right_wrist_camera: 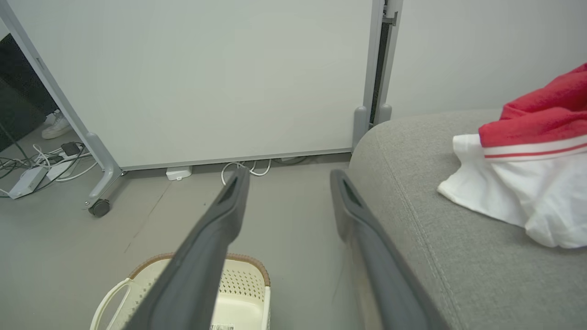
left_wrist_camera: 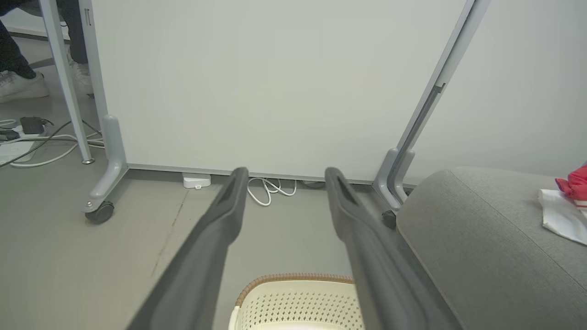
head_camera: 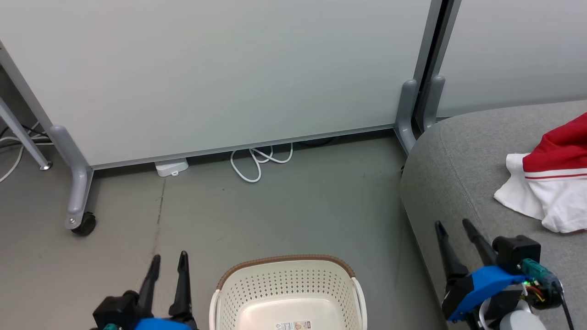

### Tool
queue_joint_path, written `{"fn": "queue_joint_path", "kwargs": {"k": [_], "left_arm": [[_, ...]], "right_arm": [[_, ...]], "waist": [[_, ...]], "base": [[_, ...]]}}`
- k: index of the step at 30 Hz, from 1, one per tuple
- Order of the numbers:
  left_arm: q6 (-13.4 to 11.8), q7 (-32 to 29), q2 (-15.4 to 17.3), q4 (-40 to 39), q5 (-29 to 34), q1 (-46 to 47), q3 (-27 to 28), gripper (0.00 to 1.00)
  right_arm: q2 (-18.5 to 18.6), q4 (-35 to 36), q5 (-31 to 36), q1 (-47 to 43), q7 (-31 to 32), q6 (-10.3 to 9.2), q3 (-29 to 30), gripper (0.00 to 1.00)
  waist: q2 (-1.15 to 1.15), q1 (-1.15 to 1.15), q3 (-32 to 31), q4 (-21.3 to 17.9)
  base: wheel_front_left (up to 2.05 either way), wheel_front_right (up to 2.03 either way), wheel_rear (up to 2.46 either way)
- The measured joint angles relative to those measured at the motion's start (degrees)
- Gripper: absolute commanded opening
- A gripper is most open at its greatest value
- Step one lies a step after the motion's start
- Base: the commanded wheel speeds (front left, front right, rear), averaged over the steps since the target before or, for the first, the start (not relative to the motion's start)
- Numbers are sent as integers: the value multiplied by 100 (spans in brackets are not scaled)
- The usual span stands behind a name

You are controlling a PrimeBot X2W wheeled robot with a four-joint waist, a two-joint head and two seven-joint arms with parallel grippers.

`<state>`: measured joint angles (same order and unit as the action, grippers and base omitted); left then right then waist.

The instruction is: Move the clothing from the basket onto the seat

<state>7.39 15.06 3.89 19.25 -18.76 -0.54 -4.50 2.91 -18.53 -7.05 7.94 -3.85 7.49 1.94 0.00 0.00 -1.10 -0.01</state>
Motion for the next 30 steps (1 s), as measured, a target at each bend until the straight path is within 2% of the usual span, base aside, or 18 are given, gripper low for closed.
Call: {"fn": "queue_joint_path", "kwargs": {"k": [8,17,30], "left_arm": [[0,-60,-67,358,-68,-232,-4,0],[0,-344,-69,283,-1024,-222,114,0],[-1,-644,-73,149,-2062,-116,269,0]], "right_arm": [[-34,-403,-45,-218,45,0,16,0],[-38,-339,-1159,-229,179,0,75,0],[-38,-205,-2383,-229,321,-1,129,0]], "waist": [[0,0,1,0],[0,0,11,0],[0,1,24,0]], "base": [[0,0,0],[0,0,0],[0,0,0]]}}
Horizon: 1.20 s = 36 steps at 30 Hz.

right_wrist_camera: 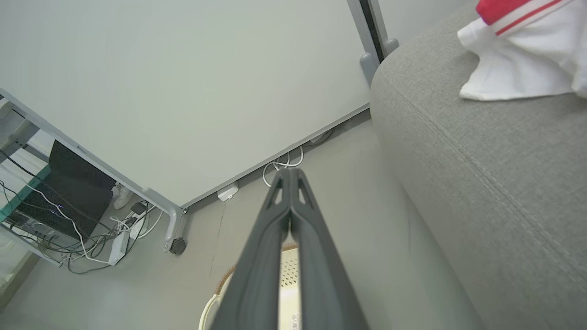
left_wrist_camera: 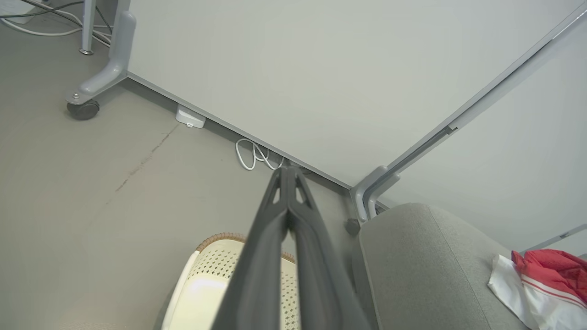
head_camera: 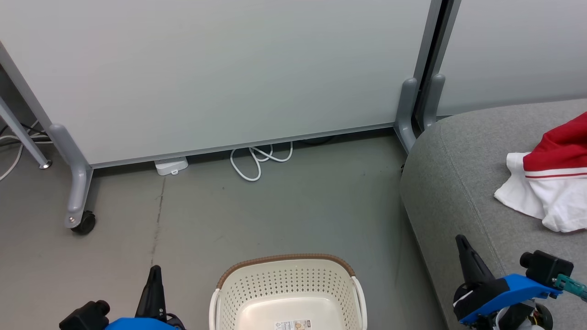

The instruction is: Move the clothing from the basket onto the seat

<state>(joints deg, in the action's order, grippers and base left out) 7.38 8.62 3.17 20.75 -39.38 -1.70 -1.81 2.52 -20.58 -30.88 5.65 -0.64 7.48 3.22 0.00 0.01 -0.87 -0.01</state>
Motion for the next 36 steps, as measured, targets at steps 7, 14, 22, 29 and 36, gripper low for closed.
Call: {"fn": "queue_joint_path", "kwargs": {"k": [7,14,22,29,36], "left_arm": [[0,-152,-1,-66,-549,81,101,0],[0,-301,-7,-125,-1049,170,163,0],[0,-453,-11,-202,-1588,226,268,0],[0,-563,-14,-248,-2014,307,316,0],[0,-684,-15,-297,-2415,346,378,0]], "right_arm": [[0,76,-625,0,62,0,34,0],[0,133,-1203,1,119,0,67,0],[1,194,-1835,1,210,0,97,0],[2,249,-2327,2,267,0,121,0],[3,298,-2806,3,320,0,148,0]], "waist": [[0,0,7,0],[0,0,14,0],[0,0,23,0],[0,0,29,0],[0,0,36,0]], "base": [[0,0,0],[0,0,0],[0,0,0],[0,0,0],[0,0,0]]}}
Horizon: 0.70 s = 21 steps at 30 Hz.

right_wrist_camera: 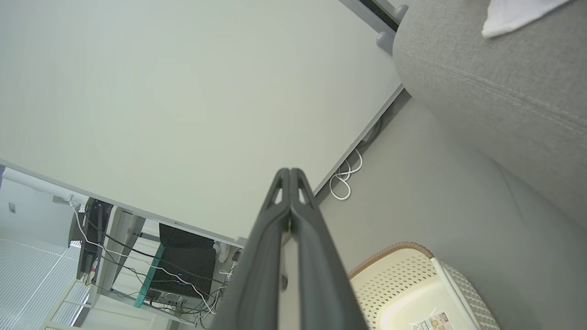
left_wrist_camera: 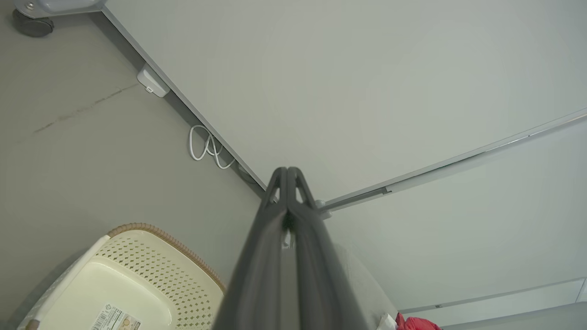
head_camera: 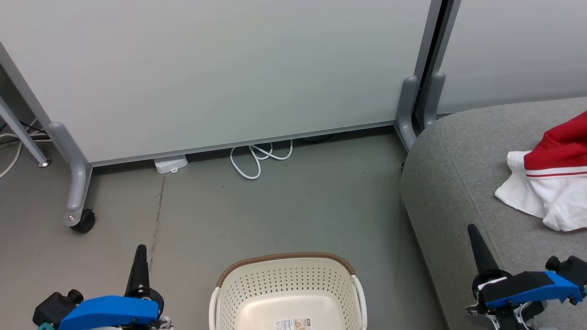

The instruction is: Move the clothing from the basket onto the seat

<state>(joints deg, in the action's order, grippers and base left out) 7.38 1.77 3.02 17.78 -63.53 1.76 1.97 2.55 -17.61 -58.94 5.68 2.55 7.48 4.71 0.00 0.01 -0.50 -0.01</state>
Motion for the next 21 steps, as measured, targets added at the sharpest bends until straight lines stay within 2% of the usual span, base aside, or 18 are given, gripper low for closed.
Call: {"fn": "queue_joint_path", "kwargs": {"k": [21], "left_arm": [[0,-310,-3,-138,-1068,171,165,0]], "right_arm": [[3,133,-1230,5,146,0,69,0]], "waist": [[0,0,21,0]], "base": [[0,0,0]]}}
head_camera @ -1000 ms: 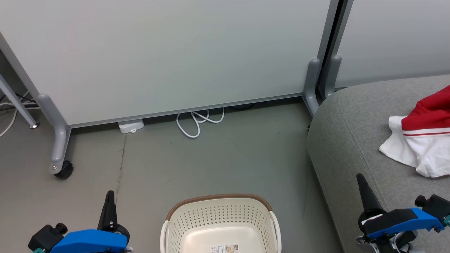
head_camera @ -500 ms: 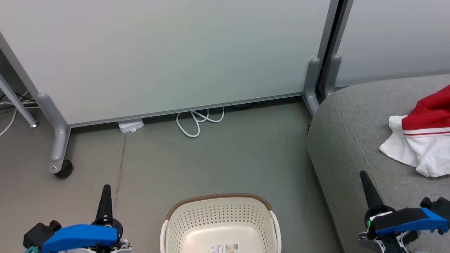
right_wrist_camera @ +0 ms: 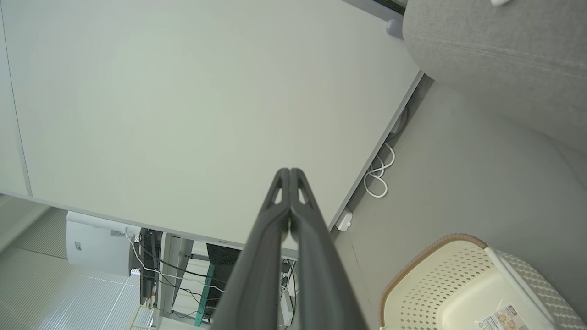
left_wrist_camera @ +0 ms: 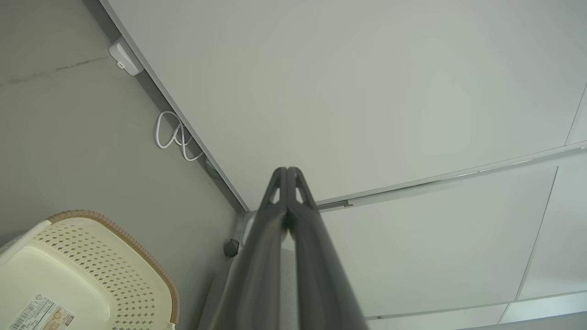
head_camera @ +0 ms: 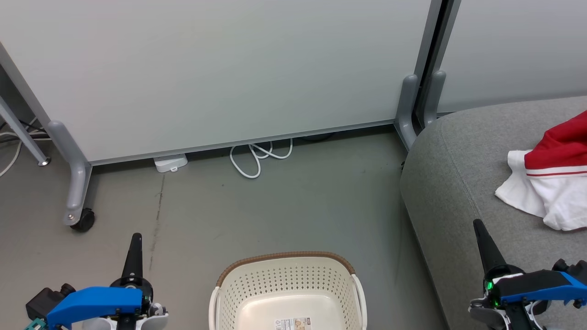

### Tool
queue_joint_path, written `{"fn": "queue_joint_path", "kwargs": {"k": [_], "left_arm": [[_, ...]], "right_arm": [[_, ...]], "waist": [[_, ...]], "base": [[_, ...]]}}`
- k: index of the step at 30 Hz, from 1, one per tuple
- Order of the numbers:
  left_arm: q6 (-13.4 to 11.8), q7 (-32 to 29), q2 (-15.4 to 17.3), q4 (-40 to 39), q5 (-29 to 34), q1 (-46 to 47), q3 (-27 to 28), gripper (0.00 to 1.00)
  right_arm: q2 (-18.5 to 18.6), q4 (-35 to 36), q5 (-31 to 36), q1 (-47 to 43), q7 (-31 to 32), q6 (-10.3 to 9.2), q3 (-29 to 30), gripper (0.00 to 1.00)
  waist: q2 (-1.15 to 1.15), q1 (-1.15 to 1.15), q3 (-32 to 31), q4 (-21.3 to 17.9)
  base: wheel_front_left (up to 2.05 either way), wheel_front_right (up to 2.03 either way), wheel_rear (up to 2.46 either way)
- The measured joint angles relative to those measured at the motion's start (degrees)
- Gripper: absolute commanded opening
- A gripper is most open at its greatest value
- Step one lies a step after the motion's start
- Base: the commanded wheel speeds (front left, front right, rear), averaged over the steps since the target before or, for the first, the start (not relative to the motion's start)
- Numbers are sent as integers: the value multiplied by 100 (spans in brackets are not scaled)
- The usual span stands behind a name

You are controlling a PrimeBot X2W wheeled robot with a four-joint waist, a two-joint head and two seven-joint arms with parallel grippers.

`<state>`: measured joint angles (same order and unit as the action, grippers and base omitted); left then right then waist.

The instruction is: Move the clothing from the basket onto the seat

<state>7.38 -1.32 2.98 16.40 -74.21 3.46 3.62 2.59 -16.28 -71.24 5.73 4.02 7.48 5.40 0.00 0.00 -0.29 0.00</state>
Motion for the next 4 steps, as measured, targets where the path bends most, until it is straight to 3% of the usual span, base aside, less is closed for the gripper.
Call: {"fn": "queue_joint_path", "kwargs": {"k": [4], "left_arm": [[0,-63,-1,-22,-190,18,35,0]], "right_arm": [[1,23,-223,1,23,0,12,0]], "waist": [[0,0,4,0]], "base": [[0,0,0]]}}
